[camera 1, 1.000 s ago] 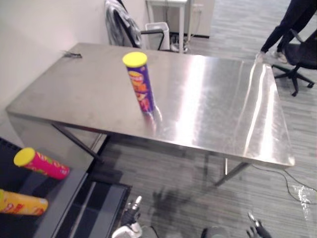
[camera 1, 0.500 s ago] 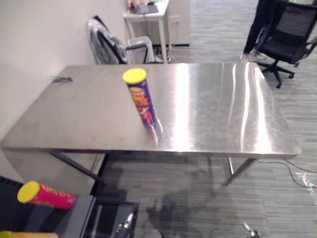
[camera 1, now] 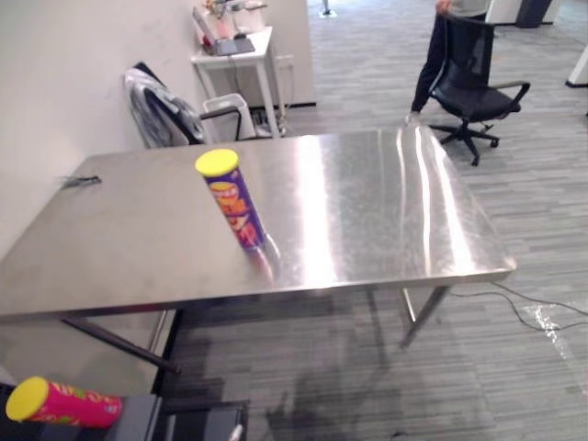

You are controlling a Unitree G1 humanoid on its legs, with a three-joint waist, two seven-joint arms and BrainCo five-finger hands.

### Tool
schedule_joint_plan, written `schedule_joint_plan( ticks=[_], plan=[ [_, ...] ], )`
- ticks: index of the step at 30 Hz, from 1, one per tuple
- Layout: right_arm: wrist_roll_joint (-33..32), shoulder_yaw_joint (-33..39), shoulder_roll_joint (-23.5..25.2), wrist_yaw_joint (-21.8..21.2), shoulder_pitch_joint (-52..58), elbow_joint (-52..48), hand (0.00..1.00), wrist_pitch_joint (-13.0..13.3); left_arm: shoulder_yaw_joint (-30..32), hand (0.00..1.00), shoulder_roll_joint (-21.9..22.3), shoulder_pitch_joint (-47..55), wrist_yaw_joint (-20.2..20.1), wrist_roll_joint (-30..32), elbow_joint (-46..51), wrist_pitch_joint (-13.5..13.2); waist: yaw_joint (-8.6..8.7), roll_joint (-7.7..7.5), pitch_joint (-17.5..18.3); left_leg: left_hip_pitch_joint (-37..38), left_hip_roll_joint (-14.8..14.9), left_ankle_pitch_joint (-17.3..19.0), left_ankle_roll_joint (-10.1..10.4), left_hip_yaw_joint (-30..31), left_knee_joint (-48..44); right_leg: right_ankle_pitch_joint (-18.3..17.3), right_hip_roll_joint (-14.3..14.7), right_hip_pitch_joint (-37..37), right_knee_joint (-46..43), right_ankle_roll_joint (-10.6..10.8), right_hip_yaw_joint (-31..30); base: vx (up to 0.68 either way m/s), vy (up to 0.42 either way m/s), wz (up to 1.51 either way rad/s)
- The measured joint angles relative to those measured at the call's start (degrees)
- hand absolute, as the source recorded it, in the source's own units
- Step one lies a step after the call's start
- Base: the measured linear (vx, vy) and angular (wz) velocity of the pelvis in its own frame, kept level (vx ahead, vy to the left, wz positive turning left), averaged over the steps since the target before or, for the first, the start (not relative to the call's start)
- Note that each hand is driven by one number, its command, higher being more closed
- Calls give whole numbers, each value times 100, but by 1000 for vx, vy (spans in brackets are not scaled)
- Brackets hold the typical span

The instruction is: Put the gum and the chips on the shelf.

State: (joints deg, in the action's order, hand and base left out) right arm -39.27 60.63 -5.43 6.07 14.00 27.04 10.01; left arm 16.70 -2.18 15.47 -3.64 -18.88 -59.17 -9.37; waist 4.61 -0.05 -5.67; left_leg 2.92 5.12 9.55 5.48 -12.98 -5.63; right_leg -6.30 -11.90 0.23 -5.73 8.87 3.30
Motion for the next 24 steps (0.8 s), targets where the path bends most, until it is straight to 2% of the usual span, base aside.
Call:
schedule_joint_plan(
  ticks=[2,5,7,10,13,14,17,18,20,22,24],
  plan=[
    [296,317,-156,461,-209,-827,0,279,-147,0,-73,-8,1,2,27,-1,5,-58,92,-65,-23,-60,9,140,132,5,13,3,63,16,137,134,-6,29],
    [965,404,-458,1044,-760,-1606,0,451,-394,0,-233,-42,6,-2,75,-1,0,-153,147,-67,5,-107,18,299,170,10,58,33,57,13,284,152,-13,25],
    [1190,302,-553,1178,-1144,-1902,0,448,-499,0,-253,-59,10,-1,98,-1,-12,-170,162,-60,3,-104,21,343,187,10,59,42,54,12,295,99,9,9],
    [1587,-407,-716,1211,-1689,-2491,0,448,-625,0,-276,-59,12,-9,237,0,-44,-175,160,-35,-19,-104,19,432,255,12,42,67,26,10,360,88,28,13],
    [1509,-1233,-1026,953,-1899,-2700,0,451,-626,0,-277,-60,11,-15,256,4,-90,-190,159,31,-21,-99,12,450,282,13,35,119,-20,9,405,65,24,6],
    [1359,-1654,-1243,744,-1913,-2773,0,449,-627,0,-277,-61,7,-15,278,5,-161,-207,162,39,-28,-99,12,452,297,14,28,118,-29,9,407,59,25,0],
    [1076,-2697,-1811,-43,-1980,-2940,0,403,-628,0,-299,-48,-53,-19,325,5,-189,-221,172,40,-37,-101,10,555,346,23,19,140,-29,18,479,51,14,10],
    [1008,-2906,-1924,-181,-2015,-2903,0,396,-637,0,-302,-45,-78,-25,331,5,-186,-220,176,40,-33,-101,10,579,346,32,18,155,-29,29,520,49,3,20],
    [899,-3645,-2194,-564,-2228,-2632,0,241,-689,0,-309,-45,-144,-76,340,5,-242,-200,189,44,41,-105,7,614,343,193,86,197,-8,-28,625,35,9,12],
    [881,-4119,-2277,-788,-2335,-2470,0,101,-742,0,-314,-46,-157,-110,419,4,-344,-207,189,38,56,-111,-2,615,336,321,104,225,74,-34,663,13,17,2],
    [774,-4501,-2277,-1020,-2419,-2330,0,-36,-753,0,-312,-39,-163,-125,446,4,-365,-217,180,16,28,-133,-35,734,333,426,56,329,192,-38,788,25,24,23]
  ],
)
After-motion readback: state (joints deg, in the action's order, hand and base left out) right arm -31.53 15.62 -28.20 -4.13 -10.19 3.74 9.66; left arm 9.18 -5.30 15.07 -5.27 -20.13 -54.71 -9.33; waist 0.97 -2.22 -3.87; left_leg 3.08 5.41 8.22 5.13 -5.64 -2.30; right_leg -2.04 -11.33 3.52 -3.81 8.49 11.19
